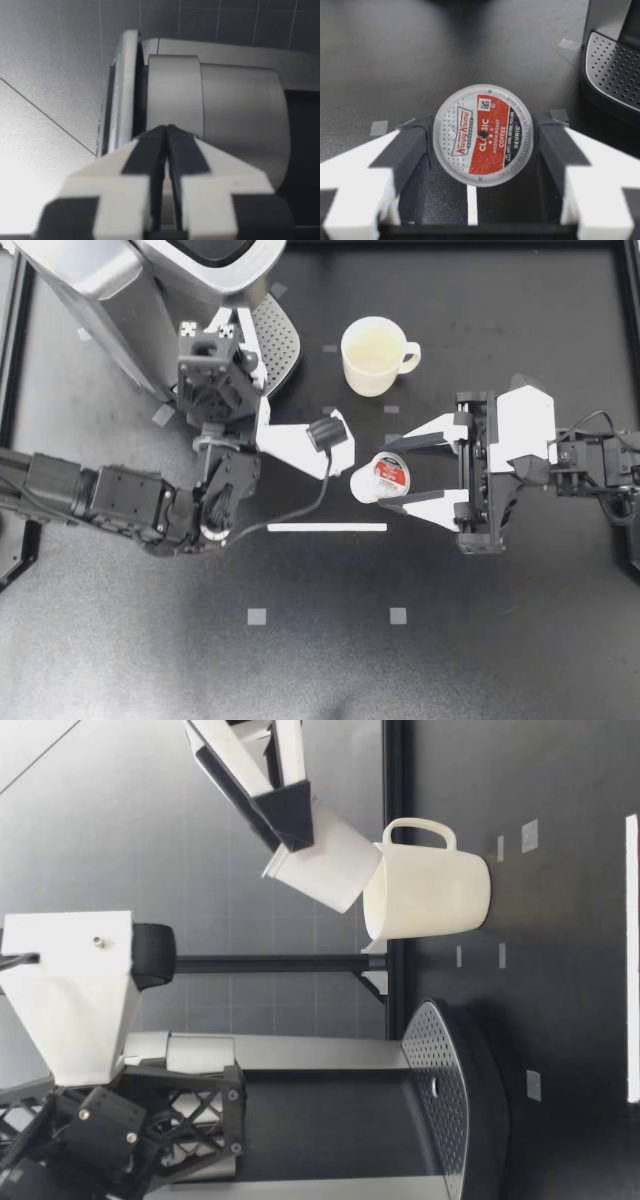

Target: Place the coffee capsule inside the capsule container, then place the cup onto the center of the cup tray.

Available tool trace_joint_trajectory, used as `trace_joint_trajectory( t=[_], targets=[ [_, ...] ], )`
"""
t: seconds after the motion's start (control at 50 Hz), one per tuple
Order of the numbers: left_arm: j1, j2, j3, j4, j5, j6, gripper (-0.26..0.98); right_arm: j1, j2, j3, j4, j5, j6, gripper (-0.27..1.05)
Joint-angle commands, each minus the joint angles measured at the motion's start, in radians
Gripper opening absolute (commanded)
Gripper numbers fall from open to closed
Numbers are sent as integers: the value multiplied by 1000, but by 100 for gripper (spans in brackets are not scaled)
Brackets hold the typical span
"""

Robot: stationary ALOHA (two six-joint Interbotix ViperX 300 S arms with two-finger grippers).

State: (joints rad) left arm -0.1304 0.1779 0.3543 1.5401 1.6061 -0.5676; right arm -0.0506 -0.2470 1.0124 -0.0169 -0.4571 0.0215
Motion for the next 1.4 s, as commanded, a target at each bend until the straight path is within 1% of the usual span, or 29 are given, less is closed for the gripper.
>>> trace_joint_trajectory(
  t=[0.0, 0.32, 0.56, 0.8, 0.98, 1.08, 1.28, 1.38],
  targets=[
    [12, -37, -12, 11, -2, -3, 8, -6, -11, -14, 0, -11, 0, 52],
    [23, -75, -6, 41, 3, -2, 8, -5, -8, -15, 0, -11, 0, 52],
    [25, -110, -9, 95, 41, 2, 8, -6, -6, -17, 0, -12, 3, 52],
    [25, -146, -6, 137, 25, -9, 8, -6, -6, -20, 0, -20, 6, 52],
    [25, -209, 3, 138, -9, -98, 8, -6, -2, -29, 0, -29, 11, 52],
    [26, -247, 29, 138, -44, -161, 8, -6, 0, -32, 0, -29, 14, 52],
    [58, -305, 67, 138, -81, -282, 8, -6, -6, -35, 2, -29, 17, 52],
    [83, -341, 86, 135, -133, -356, 8, -5, -6, -43, 2, -29, 28, 52]
  ],
)
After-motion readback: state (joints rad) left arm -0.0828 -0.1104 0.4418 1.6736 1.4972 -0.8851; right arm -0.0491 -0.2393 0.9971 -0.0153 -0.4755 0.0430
